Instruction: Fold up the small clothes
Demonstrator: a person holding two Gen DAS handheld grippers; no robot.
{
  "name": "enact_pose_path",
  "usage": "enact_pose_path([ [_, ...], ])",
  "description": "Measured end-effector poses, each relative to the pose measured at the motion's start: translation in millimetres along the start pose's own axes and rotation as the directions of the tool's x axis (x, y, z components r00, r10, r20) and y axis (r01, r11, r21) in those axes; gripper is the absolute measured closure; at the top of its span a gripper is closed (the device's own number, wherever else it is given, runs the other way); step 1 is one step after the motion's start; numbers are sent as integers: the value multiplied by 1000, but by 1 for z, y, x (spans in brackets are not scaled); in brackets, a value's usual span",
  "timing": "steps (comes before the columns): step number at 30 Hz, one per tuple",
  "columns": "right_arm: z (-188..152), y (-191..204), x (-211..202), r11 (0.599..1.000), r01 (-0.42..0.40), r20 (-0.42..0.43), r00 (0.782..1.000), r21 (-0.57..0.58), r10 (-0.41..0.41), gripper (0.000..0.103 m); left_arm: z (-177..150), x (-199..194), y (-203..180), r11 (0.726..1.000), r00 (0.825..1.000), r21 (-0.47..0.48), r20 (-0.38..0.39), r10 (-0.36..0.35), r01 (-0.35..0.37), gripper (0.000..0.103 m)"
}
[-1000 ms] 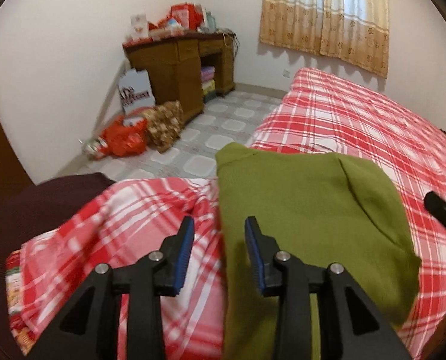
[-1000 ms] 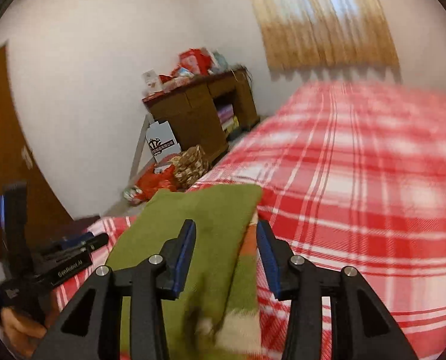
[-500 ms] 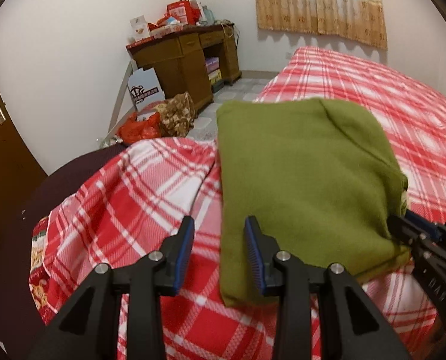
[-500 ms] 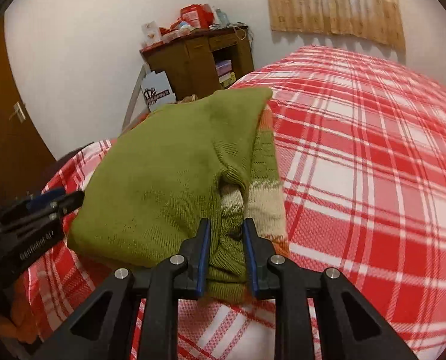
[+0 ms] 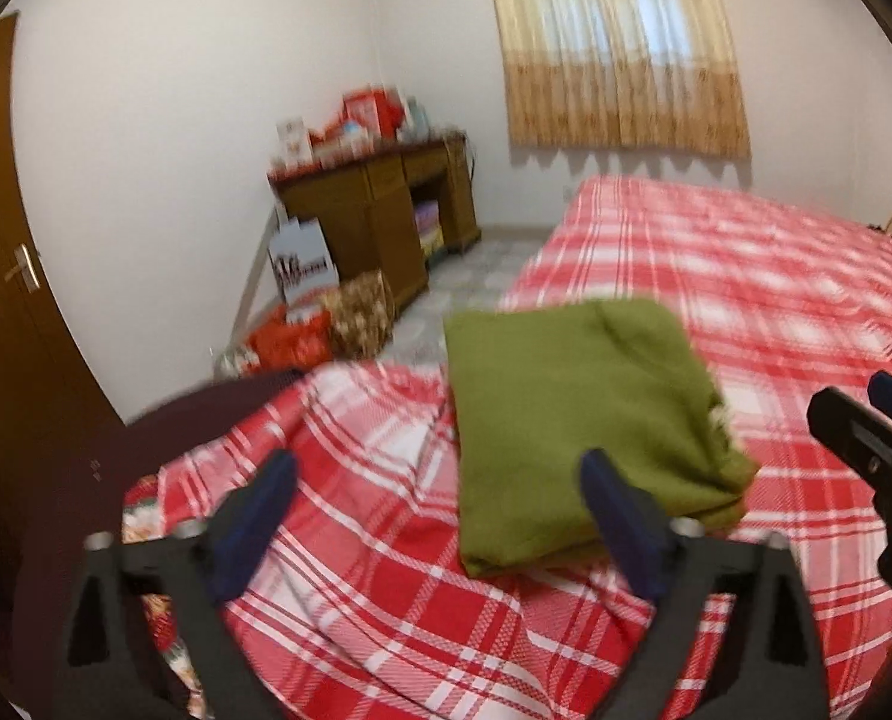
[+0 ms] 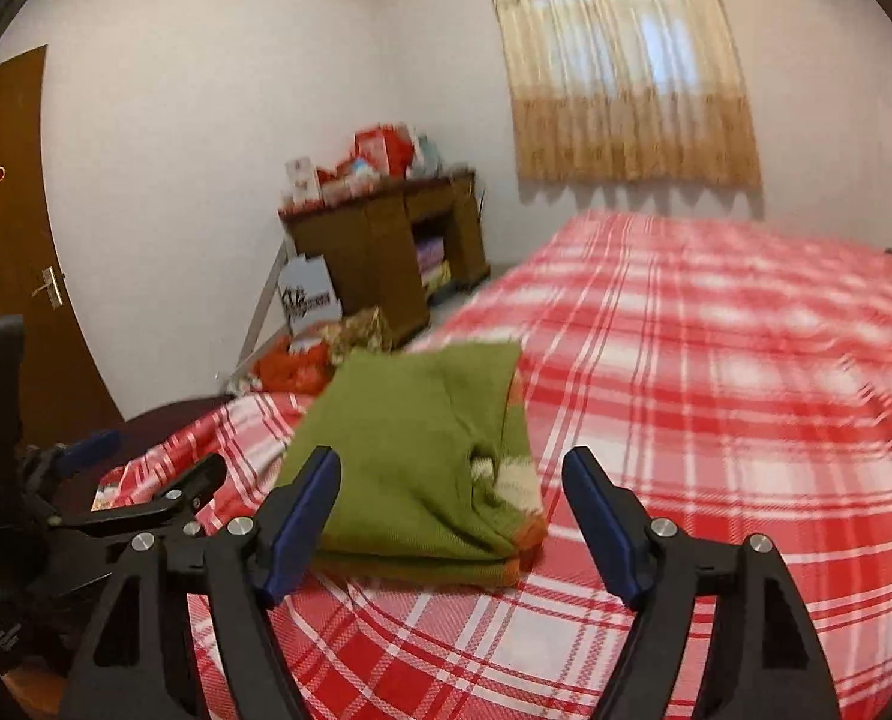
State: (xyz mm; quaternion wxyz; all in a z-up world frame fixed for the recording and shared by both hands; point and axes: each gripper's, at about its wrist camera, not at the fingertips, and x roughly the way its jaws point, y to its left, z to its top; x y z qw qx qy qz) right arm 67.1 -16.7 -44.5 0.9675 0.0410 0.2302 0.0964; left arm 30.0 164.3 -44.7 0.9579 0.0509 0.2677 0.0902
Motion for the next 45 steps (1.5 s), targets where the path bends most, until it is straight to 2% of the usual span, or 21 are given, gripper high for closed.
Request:
enact_pose_path([
  [4,13,5,-35,1000,29,80,996,-9,-28,25,12,-32,5,1000,996,19,92,3,-5,0],
  [10,32,15,-81,996,85,166,983,-20,-81,23,24,-59,13,1000,994,-17,109,-19,21,0],
  [16,45,18,-115,998,55,236,970,18,-58,20,28,-83,17,999,988,-31,154,-3,8,0],
  [21,44,22,-128,996,90,285,954,20,-92,16,30,-98,19,999,985,-41,175,-3,11,0],
  [27,39,23,-126,995,101,265,959,13,-101,15,30,-107,16,999,977,-33,211,18,-12,0],
  [33,36,22,-127,993,121,258,959,10,-120,15,27,-102,11,1000,983,-28,182,13,-8,0],
  [45,35,19,-121,992,124,234,964,26,-127,15,26,-99,8,1000,984,-16,175,20,-18,0],
])
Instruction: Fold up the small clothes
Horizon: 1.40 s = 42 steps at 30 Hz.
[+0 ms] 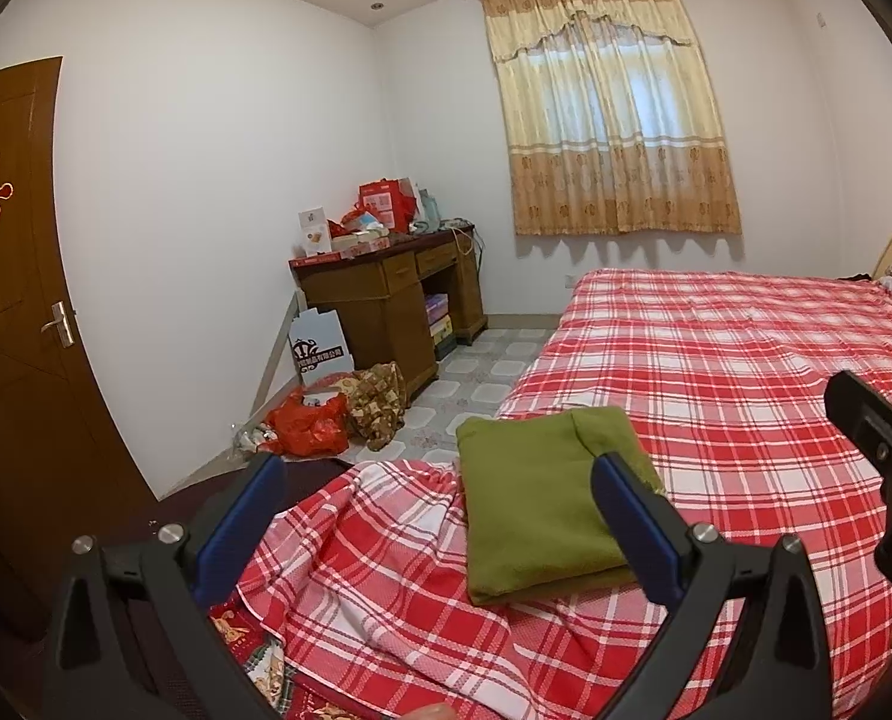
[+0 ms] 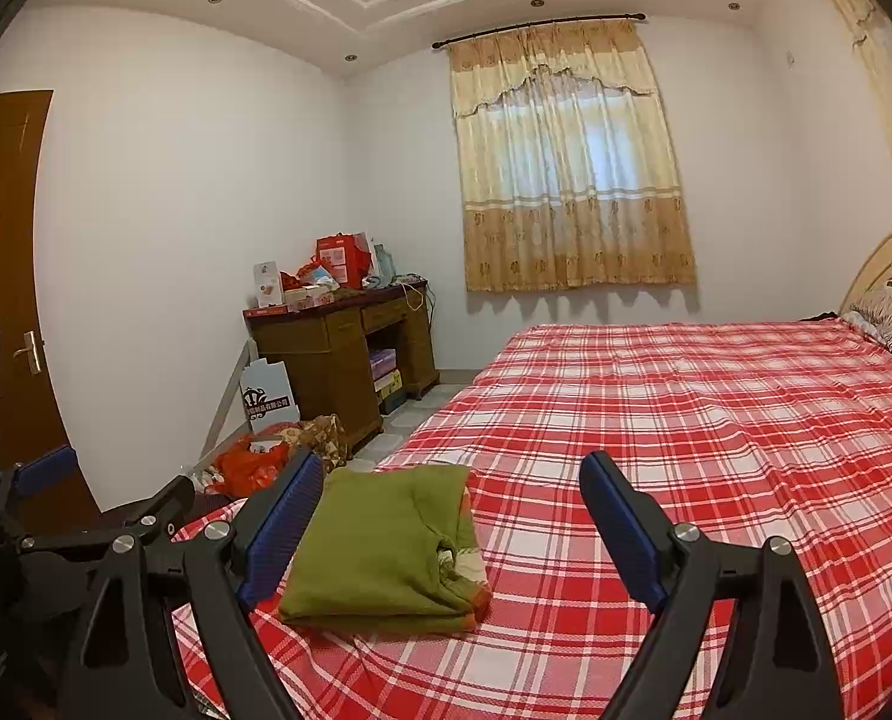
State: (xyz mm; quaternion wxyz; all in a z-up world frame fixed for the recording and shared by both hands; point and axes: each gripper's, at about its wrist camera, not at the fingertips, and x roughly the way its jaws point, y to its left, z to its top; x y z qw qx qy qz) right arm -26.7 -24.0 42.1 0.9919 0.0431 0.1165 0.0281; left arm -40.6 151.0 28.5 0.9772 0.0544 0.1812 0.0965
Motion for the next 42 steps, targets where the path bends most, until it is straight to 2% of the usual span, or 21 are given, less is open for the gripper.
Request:
enact_pose_path([
  [42,-2,-1,4,1000,22,-37,999,11,-21,15,-4,7,-7,1000,999,18,-30,-16,17,0],
])
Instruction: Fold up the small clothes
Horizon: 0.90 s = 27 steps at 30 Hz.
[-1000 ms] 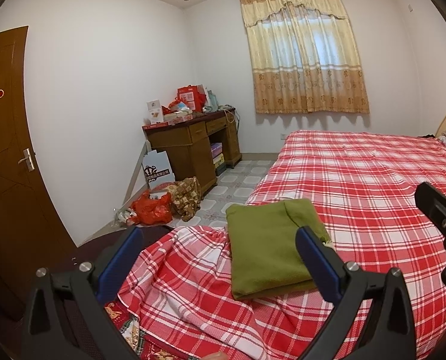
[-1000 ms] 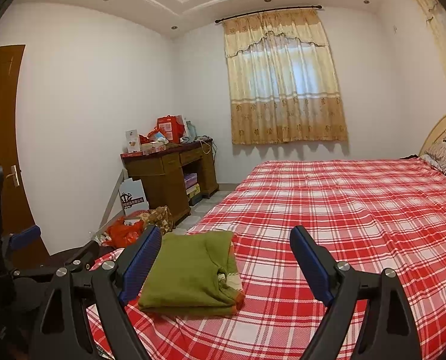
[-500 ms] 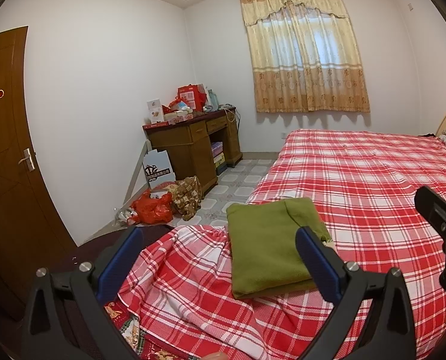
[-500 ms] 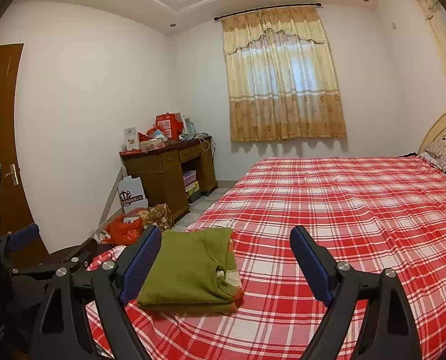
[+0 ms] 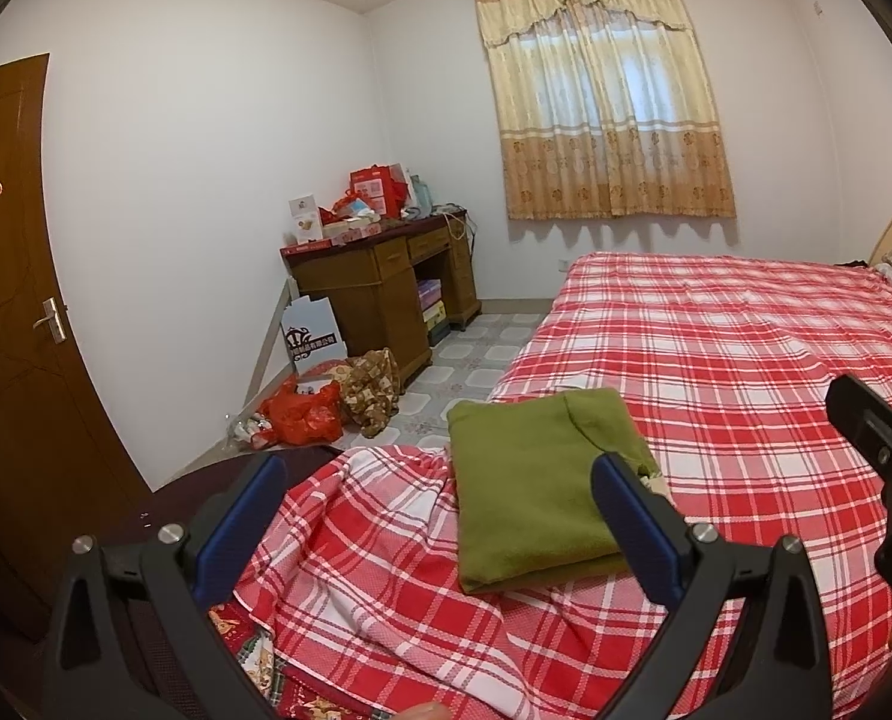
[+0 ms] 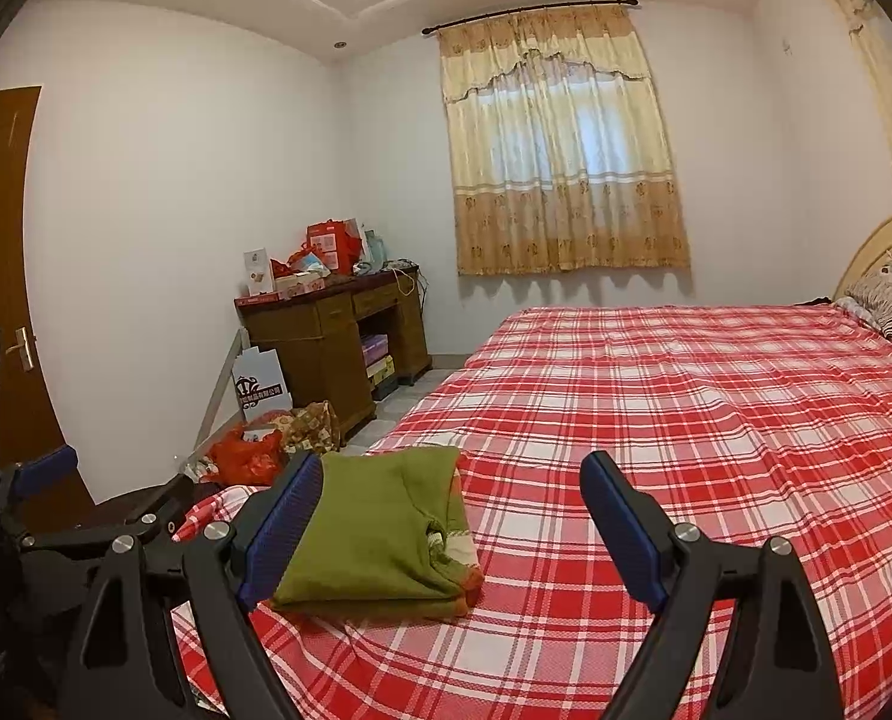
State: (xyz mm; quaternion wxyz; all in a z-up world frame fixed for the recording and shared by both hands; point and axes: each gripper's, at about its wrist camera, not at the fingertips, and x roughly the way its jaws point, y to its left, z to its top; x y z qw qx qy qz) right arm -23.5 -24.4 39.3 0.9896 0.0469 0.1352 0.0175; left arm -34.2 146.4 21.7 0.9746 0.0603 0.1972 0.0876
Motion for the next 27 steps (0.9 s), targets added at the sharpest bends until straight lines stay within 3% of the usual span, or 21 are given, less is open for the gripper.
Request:
enact_pose_path([
  [27,-8,2,3,1000,0,-10,1000,-1,0,15,1,7,2,1000,1000,2,-25,7,-7,0],
])
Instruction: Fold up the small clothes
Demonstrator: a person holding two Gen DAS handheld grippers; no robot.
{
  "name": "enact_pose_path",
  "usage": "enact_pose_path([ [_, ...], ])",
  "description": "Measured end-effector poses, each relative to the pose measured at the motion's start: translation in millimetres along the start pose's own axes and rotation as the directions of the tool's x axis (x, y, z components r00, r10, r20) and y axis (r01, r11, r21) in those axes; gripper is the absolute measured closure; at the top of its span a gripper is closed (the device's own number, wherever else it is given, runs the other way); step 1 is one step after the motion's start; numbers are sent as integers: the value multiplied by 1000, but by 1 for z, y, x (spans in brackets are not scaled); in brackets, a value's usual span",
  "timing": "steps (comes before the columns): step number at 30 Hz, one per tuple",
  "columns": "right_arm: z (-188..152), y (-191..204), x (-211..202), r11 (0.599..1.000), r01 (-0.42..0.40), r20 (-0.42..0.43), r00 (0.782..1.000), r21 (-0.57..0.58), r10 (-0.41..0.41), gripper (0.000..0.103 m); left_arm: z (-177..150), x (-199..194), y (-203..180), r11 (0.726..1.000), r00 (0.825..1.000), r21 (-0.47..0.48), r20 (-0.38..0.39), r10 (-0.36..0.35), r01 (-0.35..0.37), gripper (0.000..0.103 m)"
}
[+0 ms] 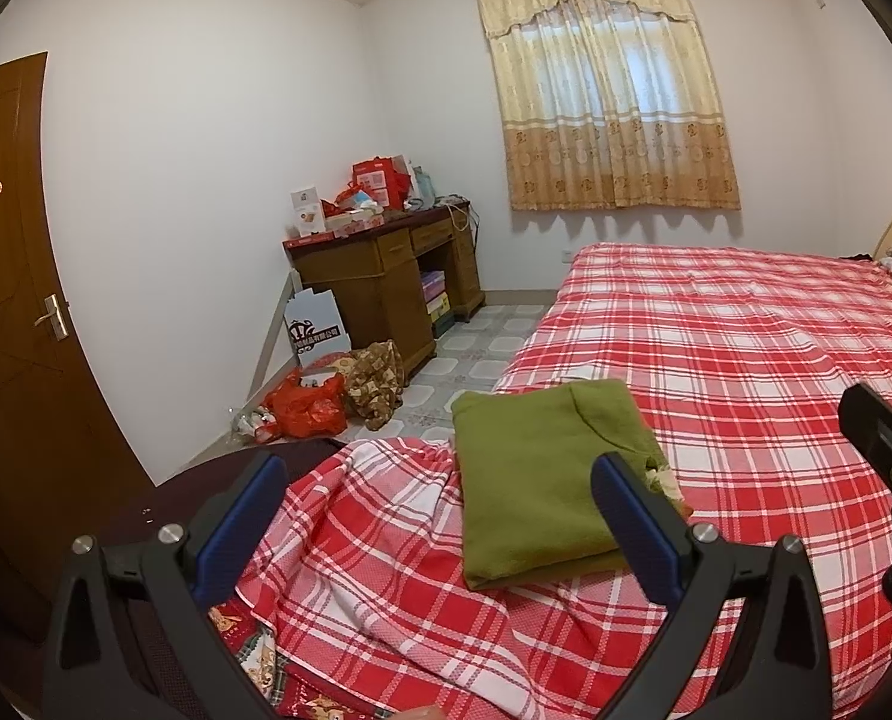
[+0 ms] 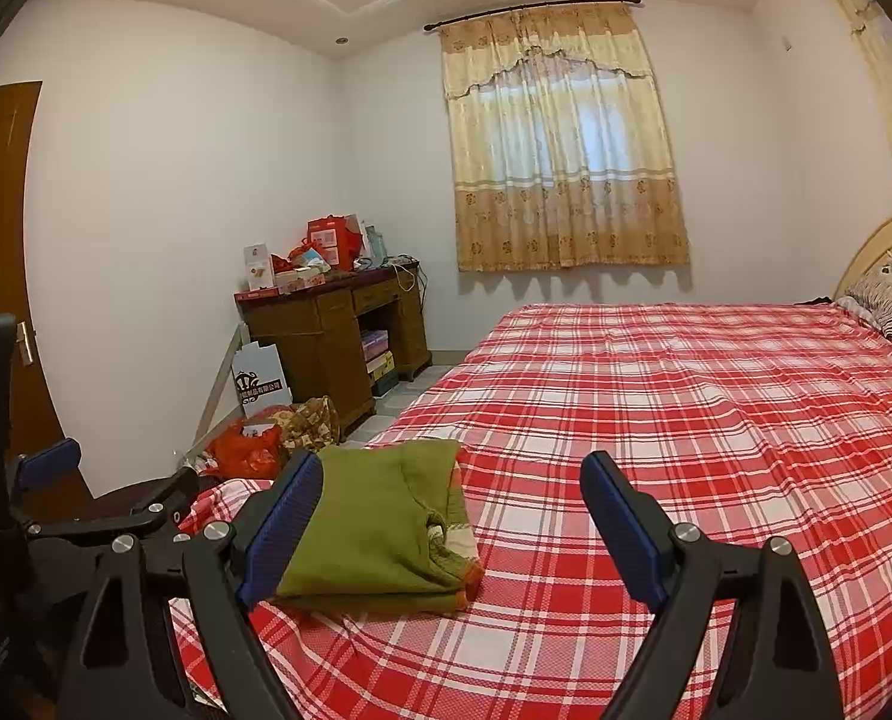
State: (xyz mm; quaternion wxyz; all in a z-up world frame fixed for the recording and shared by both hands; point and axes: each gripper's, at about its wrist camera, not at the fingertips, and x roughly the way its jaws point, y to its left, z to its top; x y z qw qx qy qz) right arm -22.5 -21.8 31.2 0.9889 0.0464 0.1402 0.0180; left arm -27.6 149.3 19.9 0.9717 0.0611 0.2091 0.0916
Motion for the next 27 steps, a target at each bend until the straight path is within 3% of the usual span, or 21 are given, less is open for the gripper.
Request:
enact_pose_path([
  [12,-2,-2,2,1000,0,-10,1000,5,0,15,1,9,5,1000,999,-15,-40,-19,19,0],
  [17,-3,-3,6,1000,-4,-19,1000,1,4,15,-2,12,5,998,997,-18,-42,-65,64,0],
  [27,-4,-5,7,1000,-4,-22,1000,5,5,15,-5,20,2,1000,998,6,-54,-19,20,0],
])
